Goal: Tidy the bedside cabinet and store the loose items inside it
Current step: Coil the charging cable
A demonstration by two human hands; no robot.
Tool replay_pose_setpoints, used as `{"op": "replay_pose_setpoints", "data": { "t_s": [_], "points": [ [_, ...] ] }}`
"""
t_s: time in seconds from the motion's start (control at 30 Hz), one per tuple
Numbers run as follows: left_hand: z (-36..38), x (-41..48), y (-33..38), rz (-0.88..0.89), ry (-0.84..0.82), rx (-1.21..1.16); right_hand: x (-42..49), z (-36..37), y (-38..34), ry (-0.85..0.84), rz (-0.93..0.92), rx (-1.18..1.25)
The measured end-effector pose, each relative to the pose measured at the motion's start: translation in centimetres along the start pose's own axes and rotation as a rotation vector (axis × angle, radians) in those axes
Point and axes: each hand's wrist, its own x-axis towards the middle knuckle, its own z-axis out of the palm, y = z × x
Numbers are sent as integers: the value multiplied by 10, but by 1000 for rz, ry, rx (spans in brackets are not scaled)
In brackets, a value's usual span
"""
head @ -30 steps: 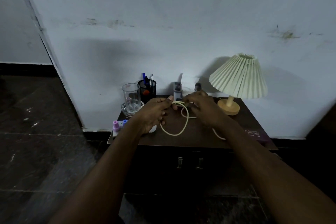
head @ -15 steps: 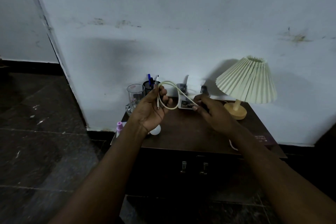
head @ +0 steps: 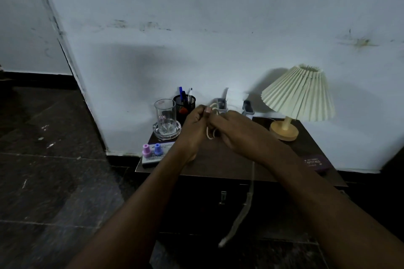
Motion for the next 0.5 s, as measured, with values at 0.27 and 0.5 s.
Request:
{"op": "replay_pose_setpoints", "data": {
  "t_s": [0.27, 0.5],
  "points": [
    [6, -5, 13, -89, -251, 342, -7, -46, 27, -219, 442, 435],
    [-21, 7, 20, -374, -408, -50, -37, -50, 59, -6, 555, 595]
  ]
}}
